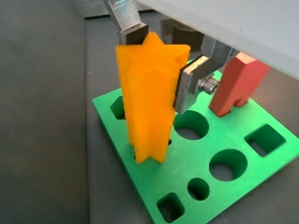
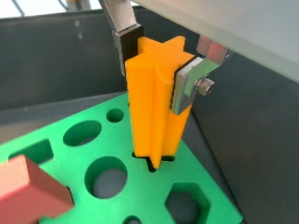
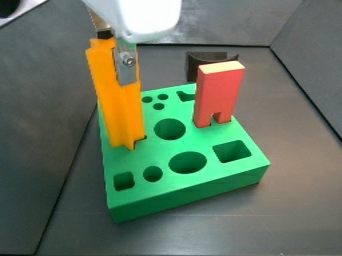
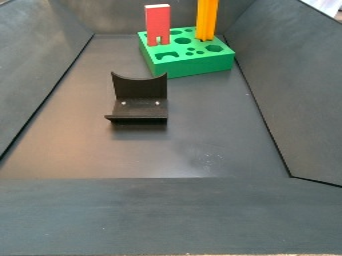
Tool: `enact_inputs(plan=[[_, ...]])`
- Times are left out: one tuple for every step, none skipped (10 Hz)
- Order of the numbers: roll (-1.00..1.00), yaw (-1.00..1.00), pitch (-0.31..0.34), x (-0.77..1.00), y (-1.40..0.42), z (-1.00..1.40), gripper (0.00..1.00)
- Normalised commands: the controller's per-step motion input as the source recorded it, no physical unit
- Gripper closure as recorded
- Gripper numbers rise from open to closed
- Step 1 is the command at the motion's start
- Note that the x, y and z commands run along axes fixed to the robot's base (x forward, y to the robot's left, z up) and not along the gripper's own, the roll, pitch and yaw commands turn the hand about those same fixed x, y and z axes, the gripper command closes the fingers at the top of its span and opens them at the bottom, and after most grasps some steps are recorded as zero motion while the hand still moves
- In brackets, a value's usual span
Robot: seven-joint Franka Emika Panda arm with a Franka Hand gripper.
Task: Pick up the star object. Move up. Move to above the board. Insert the star object.
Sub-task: Insert the star object.
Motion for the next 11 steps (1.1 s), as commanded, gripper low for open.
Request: enact_inputs(plan=[[0.0,-0.6,-0.217,0.14,-0.24,-0.41,1.0],[0.0,-0.56,-0.22,0.33,-0.16,-0.45,1.0],[0.0,-0.47,-0.233,0.32,-0.05,-0.43,1.0],[0.0,-0.37,-0.201,0.32,0.0,-0.47,1.0],[0.06,-0.22,-0.177,0.19,0.04,-0.58,1.0],[0.27,-0.06,-0.099,0.0,0.14,-0.74,1.0],[0.25,-0.01,-0.047,-0.43,0.23,-0.49,1.0],[0.04,-0.37,0.019,-0.6,0.16,-0.08,1.0],[0.0,-0.3,0.0,-0.44,0.02,-0.11,1.0],[-0.06,-0.32,-0.059,-0.62,-0.11,-0.45,1.0],[-0.02,-0.42,-0.066,-0.73,-0.08,-0.44,1.0]])
